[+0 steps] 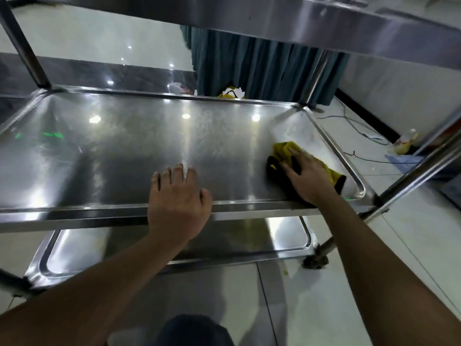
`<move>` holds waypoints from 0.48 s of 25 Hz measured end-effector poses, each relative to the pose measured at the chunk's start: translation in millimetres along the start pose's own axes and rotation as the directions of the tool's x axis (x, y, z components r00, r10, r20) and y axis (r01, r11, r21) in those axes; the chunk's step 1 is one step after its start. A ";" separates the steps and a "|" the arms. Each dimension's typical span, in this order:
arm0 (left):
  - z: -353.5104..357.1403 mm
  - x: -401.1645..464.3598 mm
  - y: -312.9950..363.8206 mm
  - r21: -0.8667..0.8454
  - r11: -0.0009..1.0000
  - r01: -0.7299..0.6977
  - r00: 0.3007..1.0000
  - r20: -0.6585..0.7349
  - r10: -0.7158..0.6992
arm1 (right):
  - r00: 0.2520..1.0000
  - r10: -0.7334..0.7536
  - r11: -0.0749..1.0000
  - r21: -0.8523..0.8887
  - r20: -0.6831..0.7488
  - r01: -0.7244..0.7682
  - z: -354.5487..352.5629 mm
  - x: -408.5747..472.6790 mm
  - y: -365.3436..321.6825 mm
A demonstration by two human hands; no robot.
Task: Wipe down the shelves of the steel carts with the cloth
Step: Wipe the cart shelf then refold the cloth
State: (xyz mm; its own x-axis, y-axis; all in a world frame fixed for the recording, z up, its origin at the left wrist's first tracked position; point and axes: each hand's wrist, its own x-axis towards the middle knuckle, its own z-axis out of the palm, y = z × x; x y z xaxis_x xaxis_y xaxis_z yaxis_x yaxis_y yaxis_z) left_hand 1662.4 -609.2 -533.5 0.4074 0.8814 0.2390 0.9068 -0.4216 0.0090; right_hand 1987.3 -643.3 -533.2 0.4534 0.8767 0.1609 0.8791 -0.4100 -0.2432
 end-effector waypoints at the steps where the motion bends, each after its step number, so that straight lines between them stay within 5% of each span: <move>1: 1.3 -0.9 1.2 0.001 1.000 -0.002 1.000 -0.009 0.002 | 0.990 0.142 0.990 -0.017 -0.027 -0.142 -7.2 2.2 21.5; 3: 2.6 -0.8 6.3 0.012 1.000 -0.012 1.000 -0.014 0.012 | 0.932 0.355 0.935 0.006 -0.070 -0.356 -17.0 9.5 43.7; 5: 5.5 0.9 6.5 0.020 1.000 -0.001 1.000 -0.009 0.001 | 0.932 0.350 0.937 0.023 -0.089 -0.350 -11.0 19.7 21.7; 8: 8.1 7.2 3.5 0.021 1.000 0.010 1.000 0.005 -0.010 | 0.999 0.013 0.999 0.046 -0.032 -0.011 4.8 9.9 -50.7; 10: 9.4 6.6 3.0 0.016 1.000 0.012 1.000 -0.002 -0.012 | 0.978 -0.206 0.976 0.085 0.042 0.202 18.5 -20.0 -87.8; 12: 8.0 4.3 4.5 0.017 1.000 0.015 1.000 0.003 -0.015 | 0.959 -0.269 0.957 0.133 0.088 0.256 25.8 -44.1 -95.2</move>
State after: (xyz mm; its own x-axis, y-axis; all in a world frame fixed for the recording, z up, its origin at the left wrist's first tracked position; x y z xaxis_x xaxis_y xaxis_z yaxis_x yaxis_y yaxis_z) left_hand 1669.1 -605.6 -540.2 0.3943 0.8882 0.2358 0.9144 -0.4048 -0.0043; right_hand 1879.9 -636.4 -541.8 0.1853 0.9733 0.1353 0.9383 -0.1344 -0.3185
